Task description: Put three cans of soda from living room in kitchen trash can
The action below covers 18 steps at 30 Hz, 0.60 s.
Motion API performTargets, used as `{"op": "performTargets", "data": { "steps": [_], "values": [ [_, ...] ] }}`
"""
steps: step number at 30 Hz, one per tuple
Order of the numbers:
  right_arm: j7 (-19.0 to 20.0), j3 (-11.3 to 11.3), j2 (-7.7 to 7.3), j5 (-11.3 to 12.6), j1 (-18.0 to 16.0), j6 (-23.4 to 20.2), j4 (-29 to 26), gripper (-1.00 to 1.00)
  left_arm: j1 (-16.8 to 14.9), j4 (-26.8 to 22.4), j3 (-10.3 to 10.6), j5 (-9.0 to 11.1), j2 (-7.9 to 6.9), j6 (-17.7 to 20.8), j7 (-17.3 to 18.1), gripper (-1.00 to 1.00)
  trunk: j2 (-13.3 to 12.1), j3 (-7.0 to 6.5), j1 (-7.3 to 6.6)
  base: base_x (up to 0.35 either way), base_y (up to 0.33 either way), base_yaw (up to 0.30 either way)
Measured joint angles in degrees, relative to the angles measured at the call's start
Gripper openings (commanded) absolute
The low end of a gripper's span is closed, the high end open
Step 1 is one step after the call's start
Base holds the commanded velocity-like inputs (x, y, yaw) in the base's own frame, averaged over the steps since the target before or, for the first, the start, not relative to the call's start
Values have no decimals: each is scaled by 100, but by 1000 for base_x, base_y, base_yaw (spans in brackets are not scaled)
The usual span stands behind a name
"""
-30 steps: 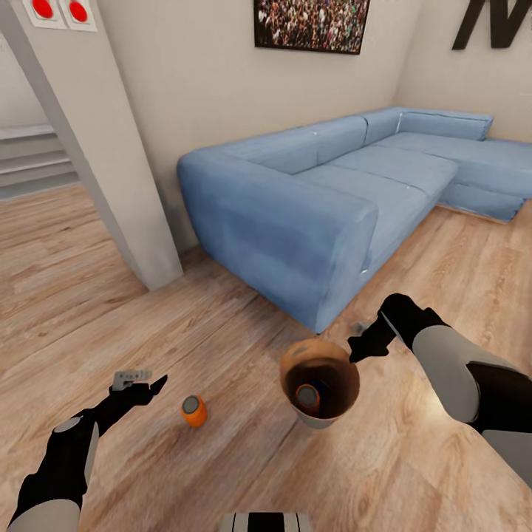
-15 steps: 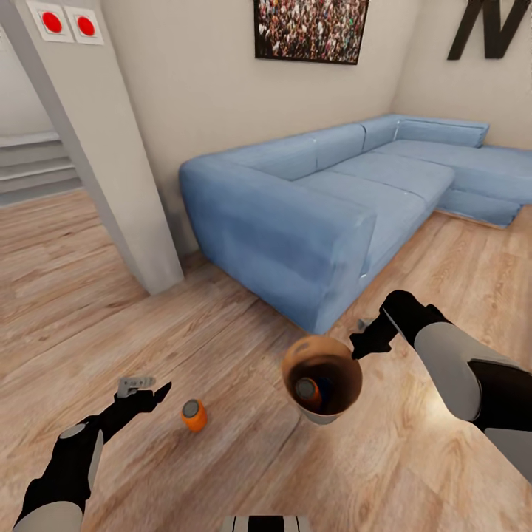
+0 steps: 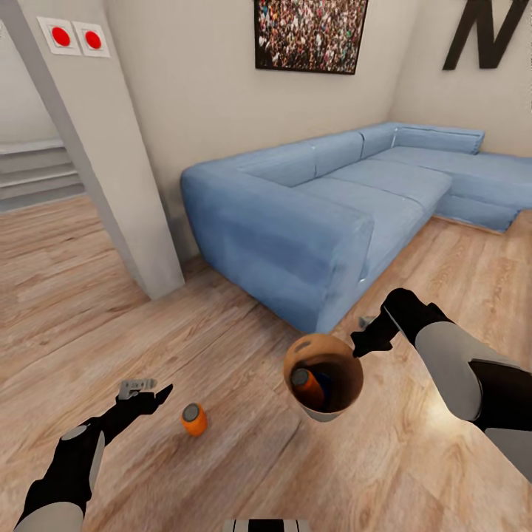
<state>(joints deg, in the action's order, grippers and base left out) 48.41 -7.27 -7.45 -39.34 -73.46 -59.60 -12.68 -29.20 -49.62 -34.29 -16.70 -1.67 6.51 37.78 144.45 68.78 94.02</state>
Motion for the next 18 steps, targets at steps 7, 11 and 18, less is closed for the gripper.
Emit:
{"op": "performTargets", "data": {
  "steps": [7, 11, 18],
  "values": [
    [-4, 21, 1, -55, 8, 18, -8, -100, 2, 4, 1, 1, 0, 0, -4, 100, 0, -61, 0, 0, 0, 0],
    [-1, 7, 3, -18, 8, 6, -8, -100, 2, 1, 1, 0, 0, 0, -4, 100, 0, -97, 0, 0, 0, 0],
    [-3, 19, -1, -41, 9, 13, -4, -100, 2, 4, 2, 4, 0, 2, -3, 100, 0, -161, 0, 0, 0, 0]
  ]
}}
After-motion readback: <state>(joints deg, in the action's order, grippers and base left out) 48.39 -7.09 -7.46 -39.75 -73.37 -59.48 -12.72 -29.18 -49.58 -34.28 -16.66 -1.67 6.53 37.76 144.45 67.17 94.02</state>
